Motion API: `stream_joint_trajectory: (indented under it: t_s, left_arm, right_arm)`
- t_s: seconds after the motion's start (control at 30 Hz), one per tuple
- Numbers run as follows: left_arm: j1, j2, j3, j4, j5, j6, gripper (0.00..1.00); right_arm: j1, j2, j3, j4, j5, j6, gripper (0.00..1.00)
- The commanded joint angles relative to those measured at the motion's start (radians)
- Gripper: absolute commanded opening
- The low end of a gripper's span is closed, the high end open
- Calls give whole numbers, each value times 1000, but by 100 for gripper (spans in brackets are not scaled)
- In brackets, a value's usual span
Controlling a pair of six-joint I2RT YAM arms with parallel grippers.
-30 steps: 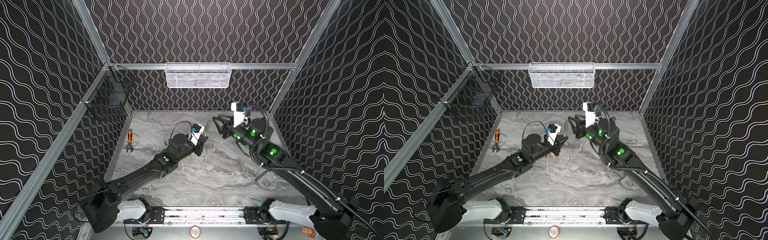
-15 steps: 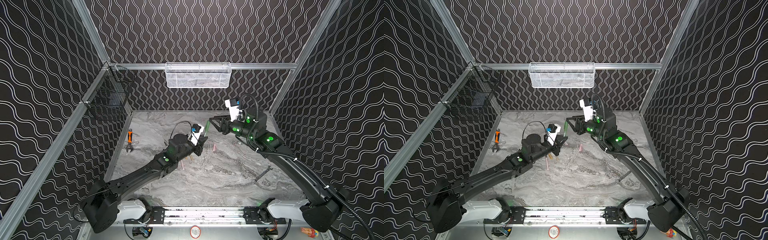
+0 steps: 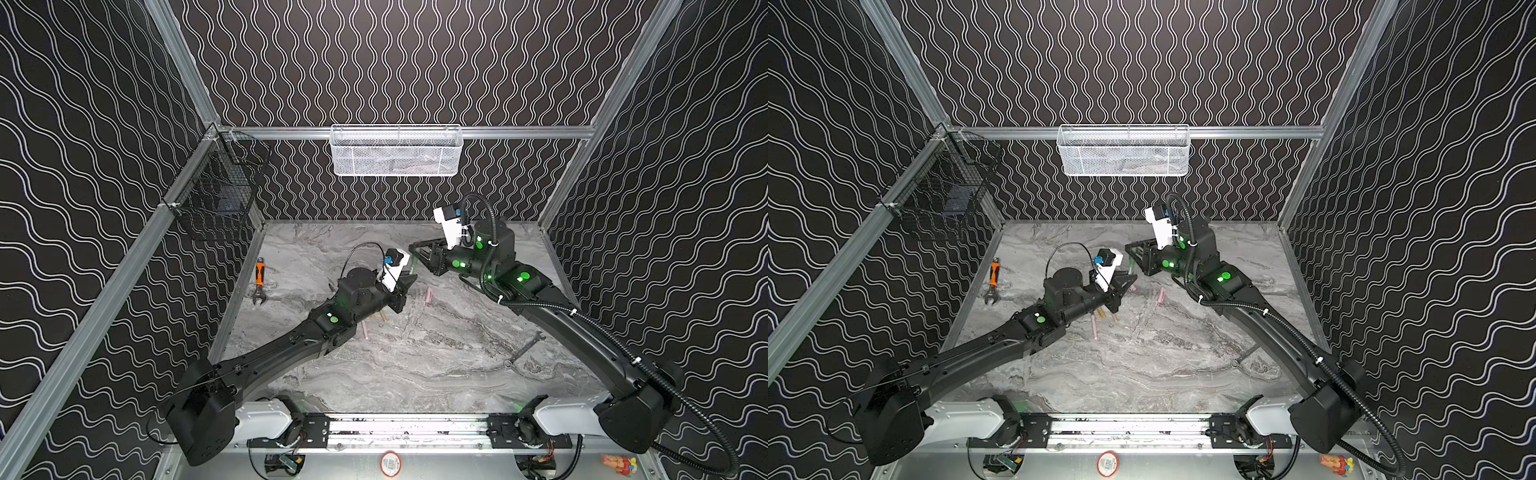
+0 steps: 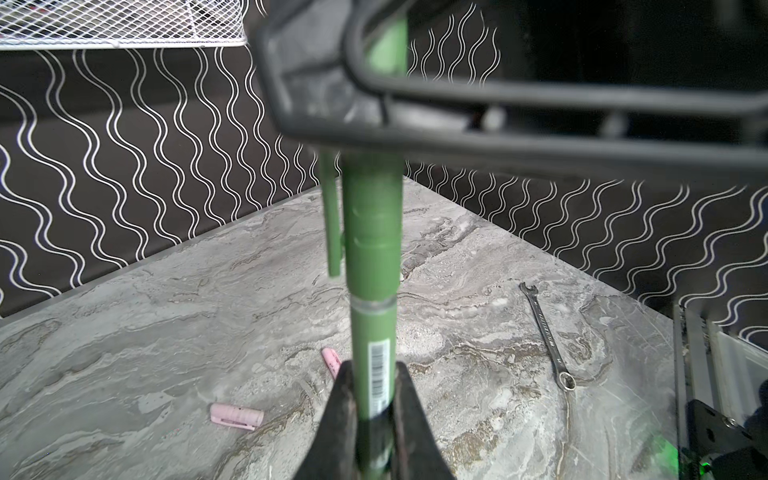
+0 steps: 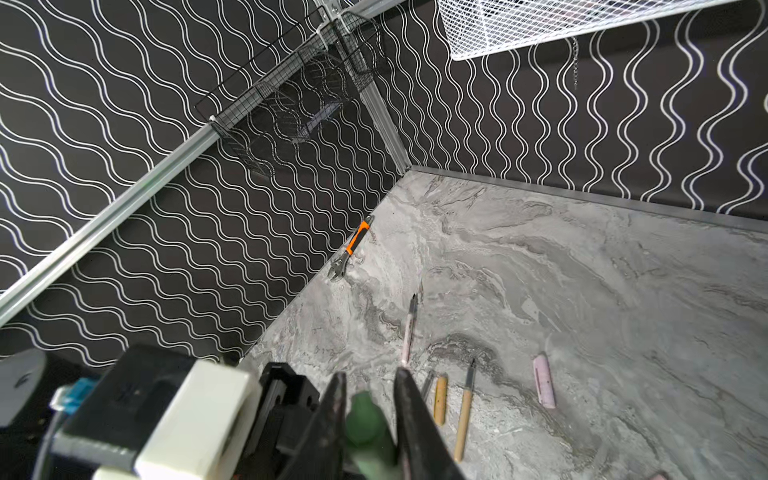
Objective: Insert the pens into the pen caps
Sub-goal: 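Lower the green cap onto the pen tip held by the left gripper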
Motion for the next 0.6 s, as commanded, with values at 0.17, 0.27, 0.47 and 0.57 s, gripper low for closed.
stream_joint_trajectory:
  t_s: [0.17, 0.27, 0.47, 0.57]
  left_arm:
    - [0, -40, 20, 16, 6, -18, 0]
    - [9, -61, 28, 33, -17, -27, 0]
    - [17, -76, 71, 34, -26, -18, 0]
    - [17, -70, 110, 16, -25, 0, 0]
  right_arm:
    - [46, -17, -55, 29, -21, -10, 8]
    - [51, -26, -74, 32, -15, -9, 7]
    - [53, -46, -106, 40, -15, -6, 4]
    - [54, -51, -121, 40, -16, -1, 3]
